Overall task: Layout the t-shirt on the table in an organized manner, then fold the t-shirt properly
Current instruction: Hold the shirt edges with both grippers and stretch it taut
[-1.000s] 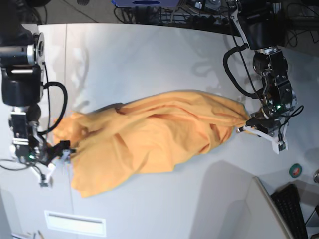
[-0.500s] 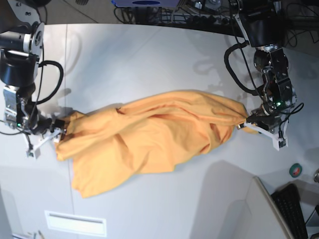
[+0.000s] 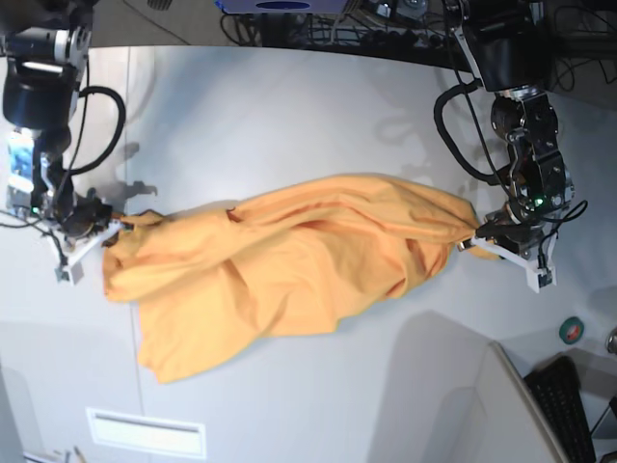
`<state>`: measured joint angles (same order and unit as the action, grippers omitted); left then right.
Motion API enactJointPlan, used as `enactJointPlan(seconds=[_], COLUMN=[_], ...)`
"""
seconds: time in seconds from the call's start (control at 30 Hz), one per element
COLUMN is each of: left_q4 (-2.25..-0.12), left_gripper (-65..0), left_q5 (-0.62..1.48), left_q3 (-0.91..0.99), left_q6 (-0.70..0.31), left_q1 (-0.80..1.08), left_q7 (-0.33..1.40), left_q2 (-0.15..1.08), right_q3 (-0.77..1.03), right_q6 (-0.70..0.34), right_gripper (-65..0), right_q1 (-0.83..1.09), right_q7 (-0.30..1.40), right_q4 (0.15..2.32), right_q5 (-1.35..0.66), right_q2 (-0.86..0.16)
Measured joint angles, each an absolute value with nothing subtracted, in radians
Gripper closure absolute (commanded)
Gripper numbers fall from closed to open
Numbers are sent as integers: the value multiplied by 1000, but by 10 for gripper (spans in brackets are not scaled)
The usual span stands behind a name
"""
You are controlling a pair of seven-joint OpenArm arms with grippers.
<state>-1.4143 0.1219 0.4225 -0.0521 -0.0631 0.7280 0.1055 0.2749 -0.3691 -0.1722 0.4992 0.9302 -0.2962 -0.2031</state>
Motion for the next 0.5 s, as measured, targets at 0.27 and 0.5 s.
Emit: enactJointPlan(seconds=[0.27, 0.5], left_q4=[-1592, -1696], left_gripper=[0, 0], left_q5=[128, 131], left_q3=[426, 430], left_q6=[-55, -53], left_q1=[84, 246], left_q7=[730, 724], left_q2=[102, 99], right_q3=[363, 404], right_q6=[-367, -375], right_gripper=[0, 0], right_q1=[43, 236], right_q7=[816, 1010], right_q4=[1458, 1731], right_q5=[-342, -337], right_q2=[-214, -215])
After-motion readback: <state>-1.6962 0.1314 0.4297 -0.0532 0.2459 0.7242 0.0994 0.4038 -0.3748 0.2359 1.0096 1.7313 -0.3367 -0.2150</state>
